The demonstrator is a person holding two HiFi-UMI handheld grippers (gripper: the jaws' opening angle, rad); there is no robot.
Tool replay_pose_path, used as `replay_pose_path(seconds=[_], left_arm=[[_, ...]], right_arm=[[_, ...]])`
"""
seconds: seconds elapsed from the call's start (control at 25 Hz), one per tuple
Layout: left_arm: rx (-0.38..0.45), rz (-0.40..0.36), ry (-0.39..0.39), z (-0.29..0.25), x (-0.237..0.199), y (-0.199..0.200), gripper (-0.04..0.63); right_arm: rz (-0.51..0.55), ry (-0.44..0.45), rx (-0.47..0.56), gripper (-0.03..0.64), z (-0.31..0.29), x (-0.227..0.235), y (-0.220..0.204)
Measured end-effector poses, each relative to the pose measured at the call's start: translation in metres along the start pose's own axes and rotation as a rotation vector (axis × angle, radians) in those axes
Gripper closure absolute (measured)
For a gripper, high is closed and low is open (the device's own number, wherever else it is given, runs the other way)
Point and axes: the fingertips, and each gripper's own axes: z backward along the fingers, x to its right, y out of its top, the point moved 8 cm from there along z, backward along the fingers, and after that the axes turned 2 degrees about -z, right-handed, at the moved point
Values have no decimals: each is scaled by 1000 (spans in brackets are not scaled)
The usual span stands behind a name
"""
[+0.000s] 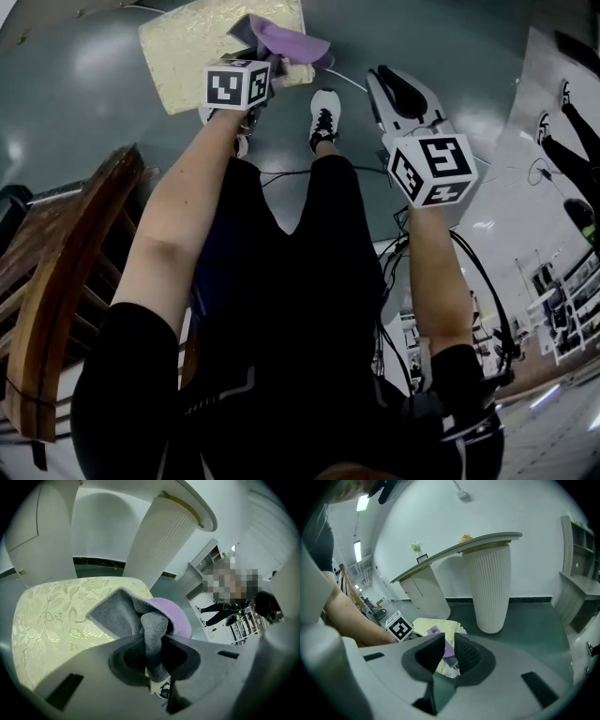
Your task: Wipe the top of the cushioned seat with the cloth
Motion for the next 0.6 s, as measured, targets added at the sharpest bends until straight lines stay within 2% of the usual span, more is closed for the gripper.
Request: replay_pose_path(seconds=[0.08, 0.24, 0.6], left_arm=[[7, 11, -4, 2, -5, -2, 548], [23, 84, -1, 16, -23, -11, 548], [46, 103, 43, 54, -84, -40, 549]], right_arm=[[6, 5, 0, 549, -4, -4, 2], [28, 24, -9, 549, -15, -19, 11], [79, 65, -38, 549, -50, -60, 15]])
